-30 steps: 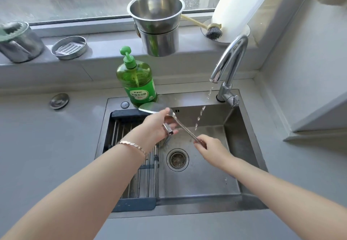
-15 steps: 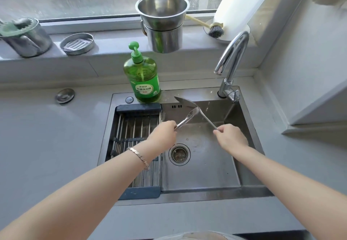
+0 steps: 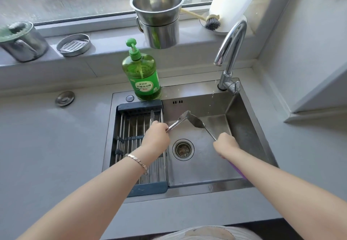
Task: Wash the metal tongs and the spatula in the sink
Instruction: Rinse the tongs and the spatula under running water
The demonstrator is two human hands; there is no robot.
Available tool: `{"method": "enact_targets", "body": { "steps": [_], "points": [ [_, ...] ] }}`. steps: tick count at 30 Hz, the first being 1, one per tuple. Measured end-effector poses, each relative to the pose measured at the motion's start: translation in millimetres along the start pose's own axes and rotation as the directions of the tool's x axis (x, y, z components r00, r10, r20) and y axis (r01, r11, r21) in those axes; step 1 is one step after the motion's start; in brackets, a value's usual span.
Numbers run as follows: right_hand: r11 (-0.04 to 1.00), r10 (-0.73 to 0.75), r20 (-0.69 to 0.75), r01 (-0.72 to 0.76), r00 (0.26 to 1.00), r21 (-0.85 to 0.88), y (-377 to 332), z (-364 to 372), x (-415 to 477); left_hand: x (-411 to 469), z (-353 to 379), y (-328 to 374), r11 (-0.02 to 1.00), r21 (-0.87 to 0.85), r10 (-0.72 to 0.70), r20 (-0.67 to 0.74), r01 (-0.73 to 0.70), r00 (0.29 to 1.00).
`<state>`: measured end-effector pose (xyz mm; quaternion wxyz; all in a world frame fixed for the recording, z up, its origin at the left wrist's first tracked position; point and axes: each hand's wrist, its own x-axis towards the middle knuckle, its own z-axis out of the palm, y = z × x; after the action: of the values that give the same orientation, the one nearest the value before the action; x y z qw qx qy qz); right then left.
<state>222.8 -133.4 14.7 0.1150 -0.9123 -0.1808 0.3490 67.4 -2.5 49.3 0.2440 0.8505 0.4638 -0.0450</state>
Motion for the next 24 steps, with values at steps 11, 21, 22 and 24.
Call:
{"method": "enact_targets", "body": {
  "steps": [11,21,22,24],
  "points": [
    [0.952,-0.185,-0.076,0.198,0.980,0.235,-45,45,-26,-20,57,-102,0.990,0.044,-0.138,0.038,0.136,0.990],
    [0.951,-0.238,-0.045,0.243,0.970,0.190,-69,89,-35,11,82,-142,0.955,0.024,-0.292,0.257,0.296,0.921],
    [0.943,-0.261,-0.048,0.265,0.964,0.202,-74,93,-38,12,84,-145,0.961,0.010,-0.269,0.286,0.277,0.920],
    [0.924,-0.306,-0.052,0.310,0.951,0.222,-87,101,-42,13,83,-153,0.970,-0.027,-0.224,0.282,0.242,0.933]
  ]
}}
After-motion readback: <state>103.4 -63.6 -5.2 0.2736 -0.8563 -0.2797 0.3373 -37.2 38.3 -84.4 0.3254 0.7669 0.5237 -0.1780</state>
